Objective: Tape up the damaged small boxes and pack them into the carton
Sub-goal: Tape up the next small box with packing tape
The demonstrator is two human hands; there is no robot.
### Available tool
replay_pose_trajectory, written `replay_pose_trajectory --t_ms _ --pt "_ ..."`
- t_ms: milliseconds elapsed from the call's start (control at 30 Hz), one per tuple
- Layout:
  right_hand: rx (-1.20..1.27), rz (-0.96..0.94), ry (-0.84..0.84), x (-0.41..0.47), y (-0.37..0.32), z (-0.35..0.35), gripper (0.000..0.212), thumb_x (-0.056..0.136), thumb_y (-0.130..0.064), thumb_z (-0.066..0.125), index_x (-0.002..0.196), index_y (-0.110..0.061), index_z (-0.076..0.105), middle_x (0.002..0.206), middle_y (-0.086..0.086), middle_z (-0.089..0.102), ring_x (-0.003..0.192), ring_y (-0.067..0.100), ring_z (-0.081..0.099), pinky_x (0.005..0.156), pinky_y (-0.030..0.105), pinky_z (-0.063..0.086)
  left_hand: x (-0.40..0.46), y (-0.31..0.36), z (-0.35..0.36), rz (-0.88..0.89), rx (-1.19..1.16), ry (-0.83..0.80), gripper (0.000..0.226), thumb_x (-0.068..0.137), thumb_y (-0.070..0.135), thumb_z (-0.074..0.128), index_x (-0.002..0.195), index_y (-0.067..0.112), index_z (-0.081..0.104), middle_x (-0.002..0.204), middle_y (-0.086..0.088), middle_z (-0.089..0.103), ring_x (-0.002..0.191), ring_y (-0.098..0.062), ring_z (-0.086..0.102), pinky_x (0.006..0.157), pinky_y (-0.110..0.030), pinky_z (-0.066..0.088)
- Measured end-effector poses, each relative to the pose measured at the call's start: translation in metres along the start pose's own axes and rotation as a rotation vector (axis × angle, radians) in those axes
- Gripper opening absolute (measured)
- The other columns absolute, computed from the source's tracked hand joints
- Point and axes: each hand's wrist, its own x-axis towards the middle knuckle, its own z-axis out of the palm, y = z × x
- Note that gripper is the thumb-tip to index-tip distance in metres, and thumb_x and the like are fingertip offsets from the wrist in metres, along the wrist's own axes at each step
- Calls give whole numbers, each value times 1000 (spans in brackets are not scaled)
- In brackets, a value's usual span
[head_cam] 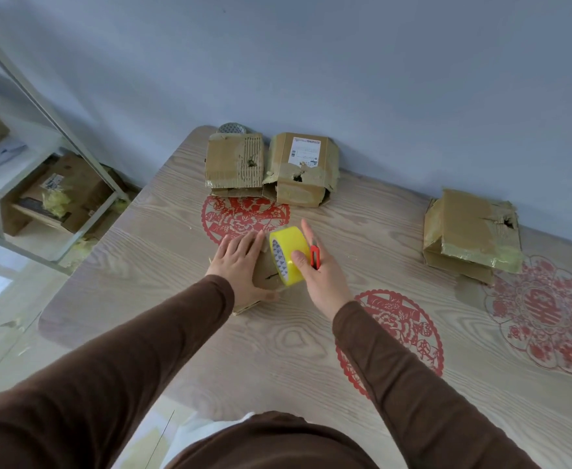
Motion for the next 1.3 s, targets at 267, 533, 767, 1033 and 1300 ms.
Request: replay_pose_trajectory --t_ms 267,533,767,1033,1300 --pt "-446 -84 39 -4 1 32 88 97 -43 60 155 -53 -6 126 4 40 109 24 55 89 39 53 15 -4 5 -22 -21 4 136 54 85 63 158 28 -2 154 -2 29 135 -28 31 115 -45 28" --pt "-852 22 -117 -52 -11 -2 61 103 -44 47 158 -33 23 127 6 48 102 23 59 84 33 48 16 -6 7 -8 4 -3 126 54 89 56 154 48 -9 152 -3 27 132 -29 31 114 -48 27" --pt "-954 175 -342 -69 1 -4 61 104 -52 36 158 -43 8 116 7 52 85 22 58 75 36 50 15 -3 1 22 54 -40 115 60 87 56 147 62 -14 153 -10 23 131 -33 30 112 -50 25" --pt "-806 283 -433 -56 45 2 56 105 -48 37 156 -48 14 112 8 49 82 23 58 77 36 51 11 -3 8 74 53 14 100 69 87 46 147 64 -11 164 -9 7 144 -36 18 117 -56 17" --pt "-541 348 -451 -34 40 -3 34 101 -53 45 134 -48 48 89 5 52 70 20 54 65 37 44 27 -10 -18 32 -38 -187 98 69 81 61 145 70 1 162 -3 13 140 -35 23 117 -55 21"
